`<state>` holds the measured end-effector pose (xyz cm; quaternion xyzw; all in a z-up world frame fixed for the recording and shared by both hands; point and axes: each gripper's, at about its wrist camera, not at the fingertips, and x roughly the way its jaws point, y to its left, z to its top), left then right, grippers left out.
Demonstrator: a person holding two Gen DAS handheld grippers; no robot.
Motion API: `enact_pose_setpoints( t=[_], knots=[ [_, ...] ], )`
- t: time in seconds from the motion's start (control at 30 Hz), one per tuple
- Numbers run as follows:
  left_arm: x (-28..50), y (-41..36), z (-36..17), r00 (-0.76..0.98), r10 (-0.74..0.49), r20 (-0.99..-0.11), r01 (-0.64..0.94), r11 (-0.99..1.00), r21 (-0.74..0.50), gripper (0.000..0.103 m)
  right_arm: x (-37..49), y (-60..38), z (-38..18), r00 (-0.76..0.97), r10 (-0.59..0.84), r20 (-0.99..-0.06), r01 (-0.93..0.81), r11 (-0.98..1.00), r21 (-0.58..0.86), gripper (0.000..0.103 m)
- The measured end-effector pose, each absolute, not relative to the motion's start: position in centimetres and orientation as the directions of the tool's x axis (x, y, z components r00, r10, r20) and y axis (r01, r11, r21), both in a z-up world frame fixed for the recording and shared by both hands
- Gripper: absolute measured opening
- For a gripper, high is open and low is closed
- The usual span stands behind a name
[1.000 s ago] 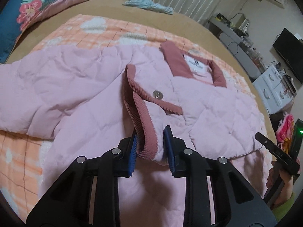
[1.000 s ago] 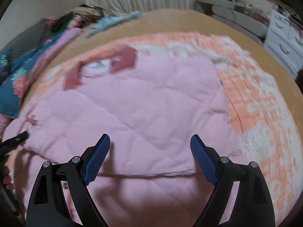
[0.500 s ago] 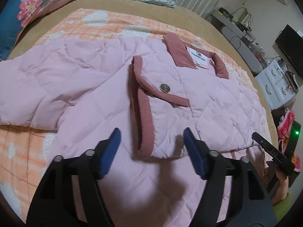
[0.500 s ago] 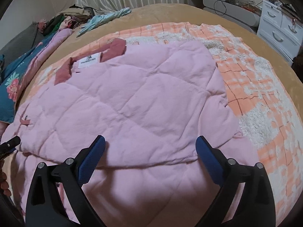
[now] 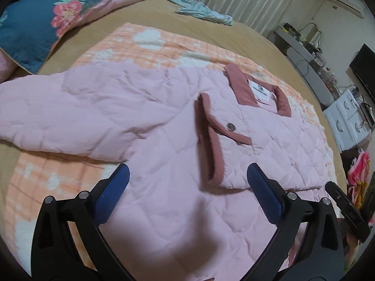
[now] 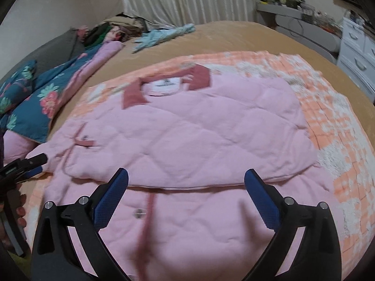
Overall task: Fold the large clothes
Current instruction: 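Move the left tool to the cuff of the other sleeve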
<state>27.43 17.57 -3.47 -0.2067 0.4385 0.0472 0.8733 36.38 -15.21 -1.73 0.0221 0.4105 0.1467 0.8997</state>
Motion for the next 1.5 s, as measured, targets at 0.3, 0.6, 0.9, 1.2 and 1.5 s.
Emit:
enact_pose_setpoints(
  t=[0.3, 0.6, 0.9, 1.2, 1.5],
  knots=[
    [25.6, 20.2, -1.7, 0.631, -0.031, -0.775, -0.315, 0.903, -0.293, 0.094, 34.2, -9.0, 1.1, 0.634, 0.337, -0.696, -0.369, 0.923, 0.111, 0.099],
    [23.7, 25.0, -1.5, 0.626, 0.063, -0.777, -0.417, 0.869, -0.266, 0.094, 32.9, -2.1, 3.1, 0.623, 0.399, -0.673, -0.477, 0.876, 0.078, 0.099],
    [22.1, 30.1, -1.9, 0.608, 0.129, -0.783, -0.524, 0.806, -0.274, 0.094, 31.8, 4.0, 3.4, 0.598, 0.433, -0.674, -0.564, 0.825, 0.029, 0.099],
    [20.6, 35.0, -2.9, 0.571, 0.188, -0.799, -0.623, 0.733, -0.273, 0.094, 31.2, 9.1, 3.4, 0.576, 0.462, -0.675, -0.629, 0.778, -0.004, 0.099],
    [19.1, 38.7, -3.8, 0.552, 0.211, -0.807, -0.685, 0.666, -0.295, 0.094, 31.1, 14.4, 1.7, 0.528, 0.481, -0.700, -0.693, 0.721, -0.027, 0.099]
  ],
)
